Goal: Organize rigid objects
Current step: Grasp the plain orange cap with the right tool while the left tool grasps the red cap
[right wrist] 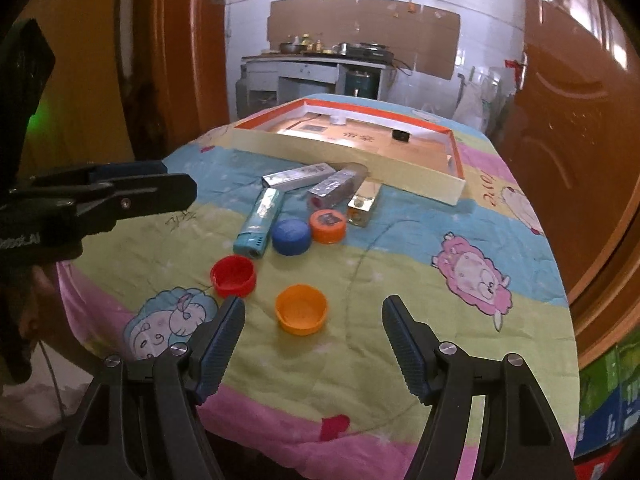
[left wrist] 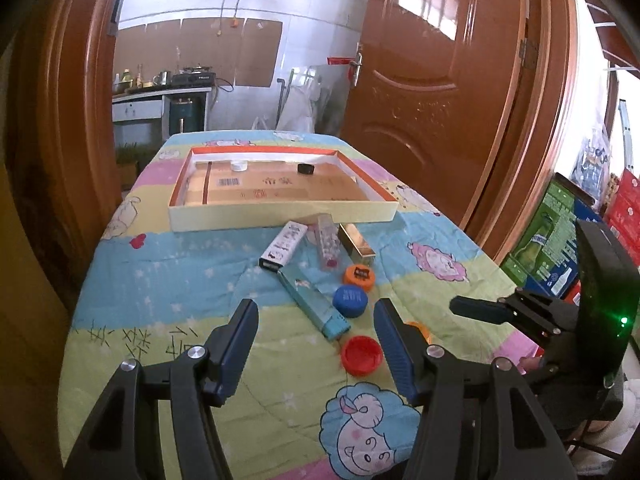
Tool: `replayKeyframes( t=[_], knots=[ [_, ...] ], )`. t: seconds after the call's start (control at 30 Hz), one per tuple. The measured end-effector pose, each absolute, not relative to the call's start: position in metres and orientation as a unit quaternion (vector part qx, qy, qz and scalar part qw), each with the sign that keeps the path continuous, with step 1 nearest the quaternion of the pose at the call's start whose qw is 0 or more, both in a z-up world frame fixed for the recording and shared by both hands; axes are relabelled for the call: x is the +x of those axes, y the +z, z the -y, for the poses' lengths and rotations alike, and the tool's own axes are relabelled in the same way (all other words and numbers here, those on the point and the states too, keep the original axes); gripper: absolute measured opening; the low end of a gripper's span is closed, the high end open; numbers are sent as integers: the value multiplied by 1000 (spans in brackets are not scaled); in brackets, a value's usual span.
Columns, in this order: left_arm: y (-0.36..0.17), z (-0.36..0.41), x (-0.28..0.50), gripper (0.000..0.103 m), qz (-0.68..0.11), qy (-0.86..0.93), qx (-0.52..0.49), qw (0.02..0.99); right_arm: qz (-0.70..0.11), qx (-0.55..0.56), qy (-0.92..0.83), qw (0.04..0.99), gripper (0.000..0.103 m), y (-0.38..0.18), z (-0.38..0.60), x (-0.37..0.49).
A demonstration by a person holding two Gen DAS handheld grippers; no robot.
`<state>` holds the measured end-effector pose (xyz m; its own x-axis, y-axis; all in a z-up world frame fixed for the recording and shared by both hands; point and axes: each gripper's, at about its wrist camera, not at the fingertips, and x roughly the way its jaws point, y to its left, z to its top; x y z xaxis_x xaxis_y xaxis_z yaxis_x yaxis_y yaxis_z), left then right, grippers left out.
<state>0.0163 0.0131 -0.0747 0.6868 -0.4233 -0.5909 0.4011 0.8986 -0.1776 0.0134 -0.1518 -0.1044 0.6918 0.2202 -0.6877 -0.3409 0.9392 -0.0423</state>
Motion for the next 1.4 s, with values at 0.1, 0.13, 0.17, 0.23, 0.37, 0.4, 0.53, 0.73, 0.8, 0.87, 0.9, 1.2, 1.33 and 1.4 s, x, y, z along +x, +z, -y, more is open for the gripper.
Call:
replayKeyframes(
  t=[0.1,0.13,0.17,0.23,0.37,0.4,0.53,0.73,0.8,0.87,0.9,1.2,1.33,1.4],
  knots=[
    [-79,-10,15,60,-330,-225,-8,917,-364,-91,148,915,71,-110,148,19],
    [-80,-9,14,60,-332,-225,-5,916,-364,-91,147,915,67,-112,147,20],
    [-82,-8,14,60,-334,-225,-2,915,-368,-89,147,914,58,-115,147,23],
    [-85,-5,14,60,-338,-225,3,914,-375,-86,151,911,44,-118,147,26],
    [-88,3,13,60,-342,-231,14,911,-376,-81,161,909,33,-121,146,28],
    [-88,5,13,60,-342,-233,16,910,-375,-81,161,909,31,-122,146,28],
    [-93,18,12,60,-347,-246,28,905,-370,-79,147,914,31,-120,153,27],
    [-104,35,14,60,-361,-258,42,895,-362,-55,129,922,31,-116,174,23],
    [-110,40,17,60,-366,-253,48,894,-361,-48,124,923,31,-115,179,23],
    [-115,43,21,60,-372,-246,53,893,-361,-45,121,924,31,-116,182,22],
    [-119,44,23,60,-377,-240,58,893,-361,-43,119,924,31,-116,184,21],
    [-124,41,22,30,-375,-211,76,899,-363,-29,114,924,31,-118,193,18],
    [-123,38,20,30,-372,-216,72,900,-363,-29,112,925,31,-118,193,18],
    [-121,36,20,30,-370,-217,67,901,-361,-29,112,925,31,-117,193,18]
  ],
)
